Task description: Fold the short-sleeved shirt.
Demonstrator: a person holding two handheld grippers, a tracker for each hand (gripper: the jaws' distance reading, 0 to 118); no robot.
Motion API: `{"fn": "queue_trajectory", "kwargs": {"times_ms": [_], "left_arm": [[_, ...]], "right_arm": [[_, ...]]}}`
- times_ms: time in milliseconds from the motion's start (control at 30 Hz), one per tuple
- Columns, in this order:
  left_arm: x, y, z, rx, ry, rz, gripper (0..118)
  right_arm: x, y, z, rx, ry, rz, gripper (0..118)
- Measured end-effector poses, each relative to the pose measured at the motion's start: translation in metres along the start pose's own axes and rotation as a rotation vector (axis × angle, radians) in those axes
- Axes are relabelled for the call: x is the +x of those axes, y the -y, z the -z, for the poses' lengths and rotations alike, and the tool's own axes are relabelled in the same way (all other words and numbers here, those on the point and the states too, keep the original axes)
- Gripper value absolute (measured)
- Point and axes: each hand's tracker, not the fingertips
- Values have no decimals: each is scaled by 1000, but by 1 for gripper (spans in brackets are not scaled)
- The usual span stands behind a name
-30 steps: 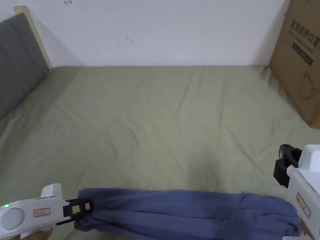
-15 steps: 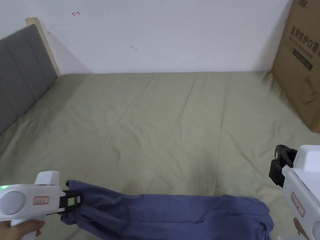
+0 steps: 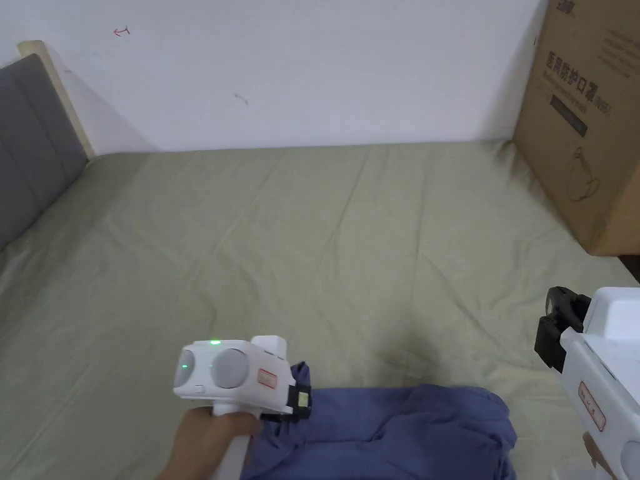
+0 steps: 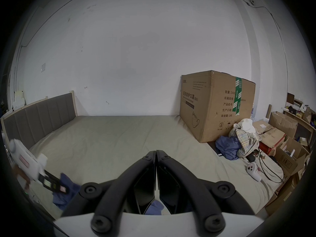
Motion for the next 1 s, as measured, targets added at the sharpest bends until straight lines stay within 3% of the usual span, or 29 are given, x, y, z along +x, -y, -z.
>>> {"fn": "queue_trajectory", "kwargs": {"times_ms": [100, 200, 267, 400, 433, 567, 733, 800, 867, 1000], "left_arm": [[13, 3, 42, -74, -71, 19, 8], [15, 4, 66, -99, -83, 0, 23], [18, 6, 68, -97, -72, -13, 27], [26, 5, 45, -42, 7, -63, 89], [26, 4, 38, -20, 17, -71, 93], [17, 2, -10, 140, 56, -71, 94], [-4, 10, -58, 317, -53, -34, 93], [-13, 15, -67, 363, -116, -10, 92], [-23, 21, -68, 391, -163, -6, 83], [-39, 37, -56, 431, -176, 30, 4]], "right_arm": [[5, 2, -2, -5, 13, 4, 0], [9, 3, -4, -8, 19, 4, 1], [11, 3, -5, -7, 24, 3, 1], [14, 2, -7, -7, 30, 11, 1], [15, 1, -7, -6, 31, 12, 1], [15, -3, -9, 6, 34, 13, 1], [11, -9, -10, 23, 25, 10, 1], [7, -12, -12, 28, 18, 11, 0], [4, -14, -13, 30, 12, 9, 1], [1, -14, -12, 30, 3, 3, 1]]}}
